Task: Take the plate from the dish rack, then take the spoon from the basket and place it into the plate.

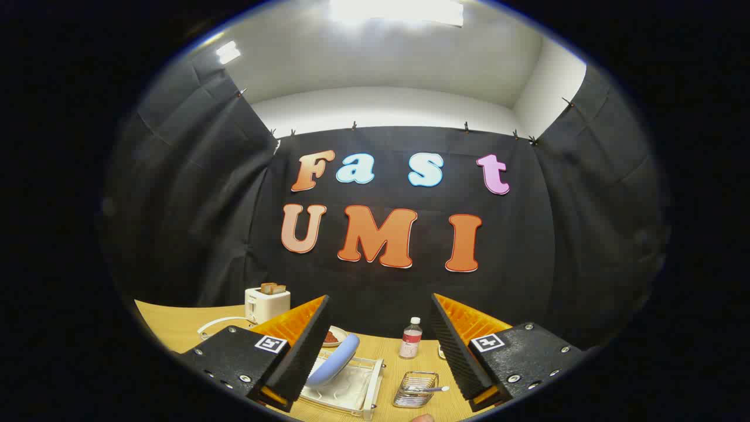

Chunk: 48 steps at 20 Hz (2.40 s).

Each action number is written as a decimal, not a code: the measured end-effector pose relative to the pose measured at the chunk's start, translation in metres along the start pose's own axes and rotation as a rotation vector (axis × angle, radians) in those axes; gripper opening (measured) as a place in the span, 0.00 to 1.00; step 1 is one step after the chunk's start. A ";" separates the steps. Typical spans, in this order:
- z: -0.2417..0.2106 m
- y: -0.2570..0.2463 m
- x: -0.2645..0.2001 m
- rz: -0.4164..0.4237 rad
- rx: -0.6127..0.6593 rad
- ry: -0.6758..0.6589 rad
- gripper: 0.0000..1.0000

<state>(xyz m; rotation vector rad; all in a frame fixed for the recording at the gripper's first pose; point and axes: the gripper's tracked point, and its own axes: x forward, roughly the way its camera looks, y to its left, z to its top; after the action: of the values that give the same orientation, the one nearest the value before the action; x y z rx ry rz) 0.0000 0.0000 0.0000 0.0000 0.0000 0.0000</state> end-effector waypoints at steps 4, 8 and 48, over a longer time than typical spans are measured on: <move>0.005 -0.008 -0.003 -0.021 -0.002 -0.012 0.98; 0.011 -0.011 -0.007 -0.033 -0.007 -0.023 0.98; -0.032 0.039 0.048 0.096 0.027 0.200 0.98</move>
<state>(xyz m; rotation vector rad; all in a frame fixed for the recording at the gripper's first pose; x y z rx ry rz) 0.0483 0.0395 -0.0316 0.0267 0.2001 0.0960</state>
